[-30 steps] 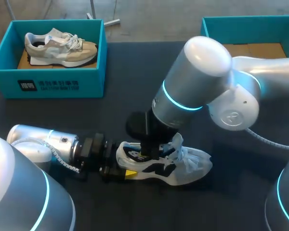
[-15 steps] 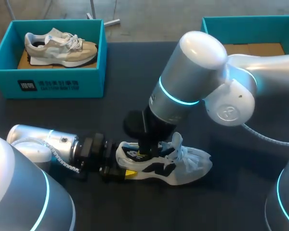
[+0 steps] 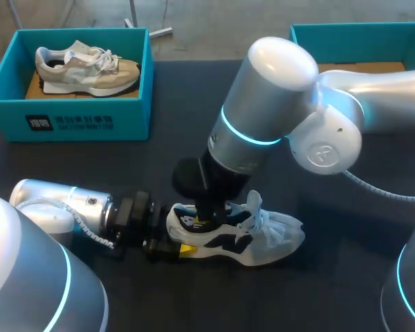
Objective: Take the shoe out of the shoebox, open the shoe tongue, remove and reinsert the insole, then place the shoe into the shoebox
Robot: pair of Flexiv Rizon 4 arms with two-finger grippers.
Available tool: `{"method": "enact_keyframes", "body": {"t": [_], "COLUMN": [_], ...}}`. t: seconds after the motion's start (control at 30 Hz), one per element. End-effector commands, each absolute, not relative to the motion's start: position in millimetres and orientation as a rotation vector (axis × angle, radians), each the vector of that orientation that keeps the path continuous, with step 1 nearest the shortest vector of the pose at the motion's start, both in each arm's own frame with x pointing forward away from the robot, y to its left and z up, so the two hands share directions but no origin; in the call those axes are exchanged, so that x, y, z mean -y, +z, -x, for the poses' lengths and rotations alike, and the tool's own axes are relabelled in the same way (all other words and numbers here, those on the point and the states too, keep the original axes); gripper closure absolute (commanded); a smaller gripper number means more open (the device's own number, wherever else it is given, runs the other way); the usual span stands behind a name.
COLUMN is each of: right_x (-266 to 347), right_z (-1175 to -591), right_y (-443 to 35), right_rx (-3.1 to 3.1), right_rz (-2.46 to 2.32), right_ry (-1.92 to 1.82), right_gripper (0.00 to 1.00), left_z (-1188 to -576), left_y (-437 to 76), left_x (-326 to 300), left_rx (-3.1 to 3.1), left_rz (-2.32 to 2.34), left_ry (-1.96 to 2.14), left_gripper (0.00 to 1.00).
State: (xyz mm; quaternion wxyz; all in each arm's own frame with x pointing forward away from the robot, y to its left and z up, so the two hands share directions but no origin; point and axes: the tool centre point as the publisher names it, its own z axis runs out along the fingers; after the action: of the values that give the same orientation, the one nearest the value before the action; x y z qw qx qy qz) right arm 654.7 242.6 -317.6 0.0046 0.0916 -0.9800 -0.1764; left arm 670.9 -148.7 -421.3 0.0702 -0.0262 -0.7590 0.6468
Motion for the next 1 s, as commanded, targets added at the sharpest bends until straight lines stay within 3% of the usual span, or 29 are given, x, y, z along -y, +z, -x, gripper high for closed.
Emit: {"method": "enact_keyframes", "body": {"t": [0.03,1.0], "right_x": [-241.5,-244.5], "right_z": [-653.4,-655.2], "right_y": [-316.9,-315.1], "right_rx": [3.060,3.008], "right_rz": [-0.319,-0.453], "right_ry": [-0.566,-0.557], "right_gripper": [1.00,1.00], "left_z": [-672.1,-672.1], "left_y": [-423.6,-423.6], "left_x": [150.1,150.1], "left_rx": [2.286,2.286], "left_rz": [0.078,0.078], "left_ry": [1.944,1.944], "left_gripper": [1.00,1.00]}}
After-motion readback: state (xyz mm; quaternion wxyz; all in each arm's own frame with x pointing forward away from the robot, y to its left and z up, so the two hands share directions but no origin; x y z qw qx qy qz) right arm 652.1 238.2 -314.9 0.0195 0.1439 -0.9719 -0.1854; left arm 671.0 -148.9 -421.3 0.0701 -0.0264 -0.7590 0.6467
